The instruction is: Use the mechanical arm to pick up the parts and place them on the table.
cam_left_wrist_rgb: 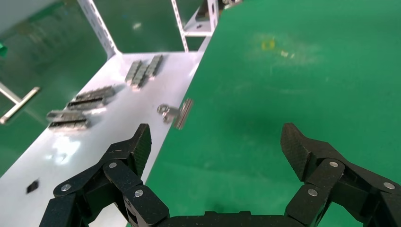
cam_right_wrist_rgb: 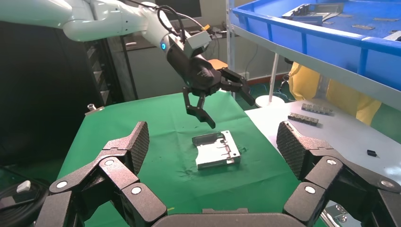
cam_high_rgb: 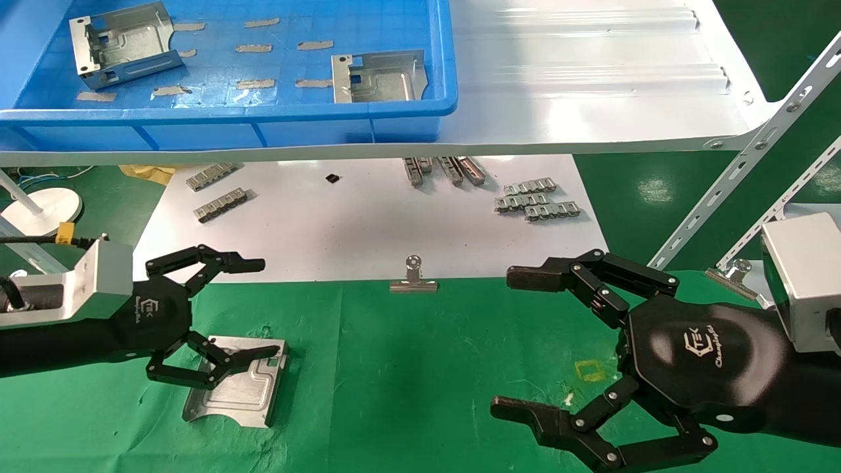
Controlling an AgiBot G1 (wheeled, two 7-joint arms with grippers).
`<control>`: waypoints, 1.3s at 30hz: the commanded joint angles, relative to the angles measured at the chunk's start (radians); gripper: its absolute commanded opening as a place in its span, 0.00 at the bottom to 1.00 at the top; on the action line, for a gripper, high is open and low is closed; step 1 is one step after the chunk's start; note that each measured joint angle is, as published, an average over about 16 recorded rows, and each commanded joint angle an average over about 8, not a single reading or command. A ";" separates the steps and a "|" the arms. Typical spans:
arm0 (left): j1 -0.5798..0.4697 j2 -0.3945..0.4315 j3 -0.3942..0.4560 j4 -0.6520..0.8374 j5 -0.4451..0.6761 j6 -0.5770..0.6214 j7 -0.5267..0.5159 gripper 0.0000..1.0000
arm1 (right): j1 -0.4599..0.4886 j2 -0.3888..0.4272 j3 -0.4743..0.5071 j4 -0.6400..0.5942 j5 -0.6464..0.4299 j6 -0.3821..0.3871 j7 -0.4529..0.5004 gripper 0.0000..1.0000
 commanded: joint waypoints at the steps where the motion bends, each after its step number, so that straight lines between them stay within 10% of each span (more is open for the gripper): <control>1: 0.019 -0.006 -0.017 -0.036 -0.012 -0.004 -0.029 1.00 | 0.000 0.000 0.000 0.000 0.000 0.000 0.000 1.00; 39: 0.360 -0.114 -0.332 -0.706 -0.225 -0.072 -0.556 1.00 | 0.000 0.000 0.000 0.000 0.000 0.000 0.000 1.00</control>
